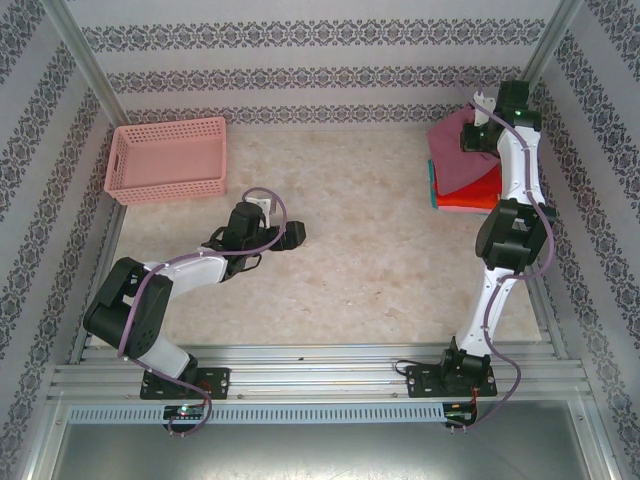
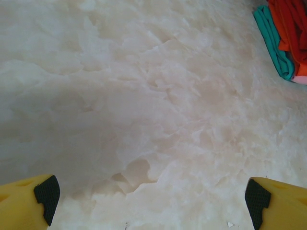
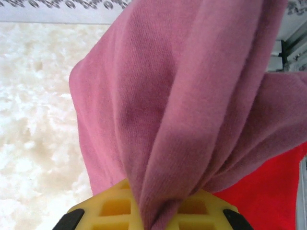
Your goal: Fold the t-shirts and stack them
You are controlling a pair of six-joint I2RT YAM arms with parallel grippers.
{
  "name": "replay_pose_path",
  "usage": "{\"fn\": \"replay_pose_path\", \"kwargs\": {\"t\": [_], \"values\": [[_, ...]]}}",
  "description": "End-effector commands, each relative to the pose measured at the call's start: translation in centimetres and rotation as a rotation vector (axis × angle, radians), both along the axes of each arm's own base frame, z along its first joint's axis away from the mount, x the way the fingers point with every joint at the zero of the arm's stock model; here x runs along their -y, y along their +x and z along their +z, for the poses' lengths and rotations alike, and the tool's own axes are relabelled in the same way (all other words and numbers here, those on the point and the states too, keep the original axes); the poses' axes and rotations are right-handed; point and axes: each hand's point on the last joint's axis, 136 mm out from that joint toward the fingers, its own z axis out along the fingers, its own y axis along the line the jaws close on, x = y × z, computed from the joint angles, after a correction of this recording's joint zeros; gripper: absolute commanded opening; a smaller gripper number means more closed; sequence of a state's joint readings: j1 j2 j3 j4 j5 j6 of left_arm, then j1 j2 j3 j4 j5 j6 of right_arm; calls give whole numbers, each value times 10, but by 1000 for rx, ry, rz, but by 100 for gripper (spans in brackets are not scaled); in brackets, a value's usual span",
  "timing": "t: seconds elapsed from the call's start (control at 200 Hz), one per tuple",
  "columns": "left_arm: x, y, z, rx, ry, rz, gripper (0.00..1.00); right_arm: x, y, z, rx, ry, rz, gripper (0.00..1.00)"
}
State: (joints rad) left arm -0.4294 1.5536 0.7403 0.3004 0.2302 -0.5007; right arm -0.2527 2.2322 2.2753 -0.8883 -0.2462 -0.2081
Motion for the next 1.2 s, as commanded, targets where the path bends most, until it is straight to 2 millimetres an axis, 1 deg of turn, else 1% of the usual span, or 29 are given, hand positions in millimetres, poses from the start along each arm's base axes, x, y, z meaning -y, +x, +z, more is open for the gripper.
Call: {"fn": "replay_pose_path", "kwargs": {"t": [0.0, 0.095, 0.2, 0.37, 0.575, 0.614, 0.629, 0.669, 0.694, 0.729, 0.754, 0.829, 0.909, 0.949, 1.104, 1.194], "values": [[4, 2, 12, 54, -12, -6, 100, 11, 0, 11, 29, -60, -38, 0], [6, 3, 13, 55, -24, -10, 100, 15, -3, 5, 24, -94, -41, 0], [6, 3, 13, 56, -24, -9, 100, 20, -6, -6, 9, -119, -46, 0], [6, 3, 13, 54, -24, -10, 100, 29, -4, -22, 5, -179, -47, 0], [7, 2, 11, 46, -26, -11, 100, 49, 0, -28, -1, -224, -129, 1], [7, 2, 11, 47, -28, -11, 100, 53, 1, -28, -2, -236, -146, 6], [7, 3, 11, 46, -29, -10, 100, 54, 1, -29, -2, -240, -152, 12], [8, 2, 11, 47, -31, -12, 100, 59, 1, -29, -6, -257, -174, 35], [8, 3, 12, 49, -32, -12, 100, 63, 0, -30, -12, -268, -193, 47], [8, 3, 12, 49, -32, -12, 100, 68, -2, -28, -14, -285, -220, 58], [8, 3, 12, 49, -32, -12, 100, 70, -3, -26, -12, -295, -236, 64], [8, 2, 12, 48, -32, -13, 100, 75, -6, -16, 22, -313, -273, 73], [8, 1, 13, 50, -30, -15, 100, 73, -7, 1, 94, -310, -282, 79], [8, 1, 12, 49, -30, -15, 100, 72, -9, 7, 113, -309, -281, 83], [7, 1, 11, 47, -31, -12, 100, 72, -20, 34, 202, -307, -322, 87], [8, 1, 9, 45, -36, -12, 100, 62, -25, 43, 256, -268, -326, 87]]}}
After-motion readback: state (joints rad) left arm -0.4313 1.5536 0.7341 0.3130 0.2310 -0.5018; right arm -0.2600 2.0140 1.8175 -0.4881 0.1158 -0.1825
